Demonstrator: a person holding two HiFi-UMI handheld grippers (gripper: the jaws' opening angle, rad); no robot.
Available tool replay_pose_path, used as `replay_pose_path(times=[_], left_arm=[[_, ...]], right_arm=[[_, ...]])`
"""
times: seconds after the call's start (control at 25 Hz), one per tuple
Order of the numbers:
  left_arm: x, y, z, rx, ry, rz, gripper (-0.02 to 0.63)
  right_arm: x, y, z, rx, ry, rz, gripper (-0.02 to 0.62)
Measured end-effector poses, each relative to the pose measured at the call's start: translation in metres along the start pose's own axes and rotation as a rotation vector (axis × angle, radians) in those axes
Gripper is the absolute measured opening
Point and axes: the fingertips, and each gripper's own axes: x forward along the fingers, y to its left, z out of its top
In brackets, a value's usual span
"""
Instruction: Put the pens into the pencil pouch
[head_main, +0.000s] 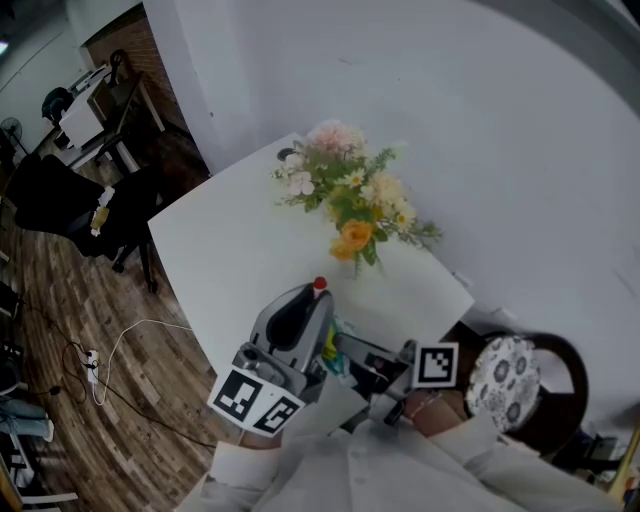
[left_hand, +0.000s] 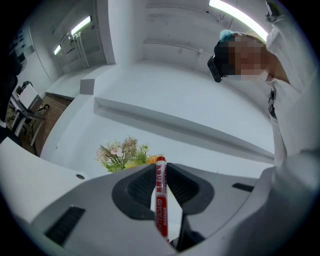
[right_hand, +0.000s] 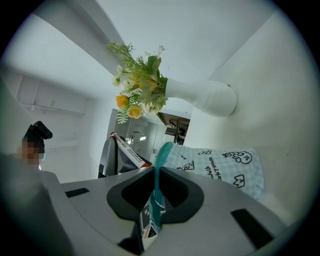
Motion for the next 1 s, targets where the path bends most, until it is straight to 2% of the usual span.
replay_pose_path(times=[0.64, 1.0], left_arm=[[-0.027, 0.003, -0.041, 0.074, 0.158, 0.017, 0.071], [-0.034, 0.011, -0.037, 0.071, 0.155, 0.066, 0.071]], right_arm=[[-0.002, 0.001, 0.009, -0.011, -0.016, 0.006, 0.034], [-0.001, 0.008, 0.01, -0.032, -0.009, 0.014, 0.034]])
